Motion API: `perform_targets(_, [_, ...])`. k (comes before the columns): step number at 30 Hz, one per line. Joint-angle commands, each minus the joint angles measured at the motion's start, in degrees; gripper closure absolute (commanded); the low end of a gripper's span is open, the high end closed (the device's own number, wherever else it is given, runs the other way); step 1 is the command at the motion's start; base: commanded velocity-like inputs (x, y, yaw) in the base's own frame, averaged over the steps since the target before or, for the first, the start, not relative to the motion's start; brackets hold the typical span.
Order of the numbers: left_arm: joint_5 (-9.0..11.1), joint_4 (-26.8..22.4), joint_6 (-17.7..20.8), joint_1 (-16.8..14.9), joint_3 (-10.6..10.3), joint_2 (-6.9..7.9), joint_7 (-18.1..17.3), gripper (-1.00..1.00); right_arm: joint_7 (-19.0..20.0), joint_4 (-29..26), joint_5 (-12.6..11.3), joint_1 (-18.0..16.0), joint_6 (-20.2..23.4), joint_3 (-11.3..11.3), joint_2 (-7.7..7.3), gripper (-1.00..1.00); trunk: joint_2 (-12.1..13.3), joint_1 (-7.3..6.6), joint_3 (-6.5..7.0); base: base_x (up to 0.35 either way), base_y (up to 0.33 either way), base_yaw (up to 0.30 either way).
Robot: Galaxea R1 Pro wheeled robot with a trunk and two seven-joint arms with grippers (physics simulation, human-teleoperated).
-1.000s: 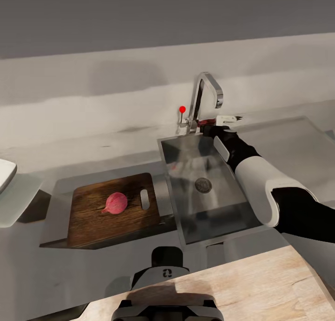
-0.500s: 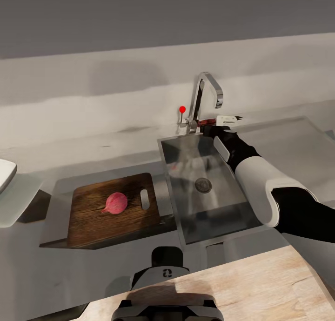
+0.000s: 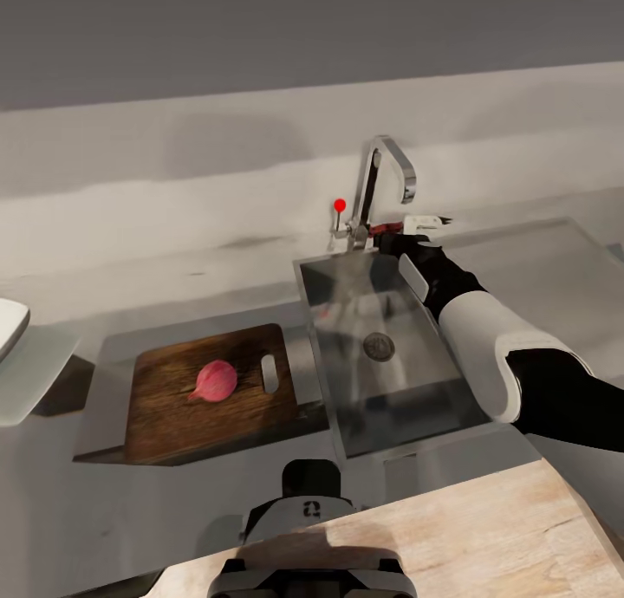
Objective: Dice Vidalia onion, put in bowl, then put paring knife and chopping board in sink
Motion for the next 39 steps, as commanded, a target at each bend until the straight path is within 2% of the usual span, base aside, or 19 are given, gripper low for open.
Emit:
perform_targets(1, [0.39, 0.24, -0.39, -0.08, -0.48, -0.05, 0.06, -1.0, -0.31, -0.09, -0.45, -0.02, 0.29, 0.23, 0.0, -1.0, -0.09, 0.04, -0.07, 0.118, 0.0, 0.0])
perform_targets(16, [0.39, 0.24, -0.39, -0.08, -0.48, -0.05, 0.05, -1.0, -0.31, -0.09, -0.45, -0.02, 0.35, 0.23, -0.07, -1.0, -0.09, 0.04, -0.07, 0.05, 0.0, 0.008])
perform_targets(24, [0.39, 0.24, -0.39, -0.08, -0.48, -0.13, 0.05, -1.0, -0.31, -0.09, -0.45, -0.02, 0.36, 0.23, -0.08, -1.0, -0.09, 0.04, -0.21, 0.001, -0.021, 0.157])
perform_targets(33, [0.39, 0.24, -0.35, -0.08, -0.48, -0.14, 0.05, -1.0, -0.31, -0.09, -0.45, -0.02, 0.36, 0.23, -0.08, -1.0, -0.09, 0.04, -0.43, 0.0, -0.169, 0.21])
perform_targets(39, [0.39, 0.24, -0.31, -0.08, -0.48, -0.14, 0.05, -1.0, -0.31, -0.09, -0.45, -0.02, 0.36, 0.23, -0.08, -1.0, -0.09, 0.04, -0.5, 0.0, -0.223, 0.078])
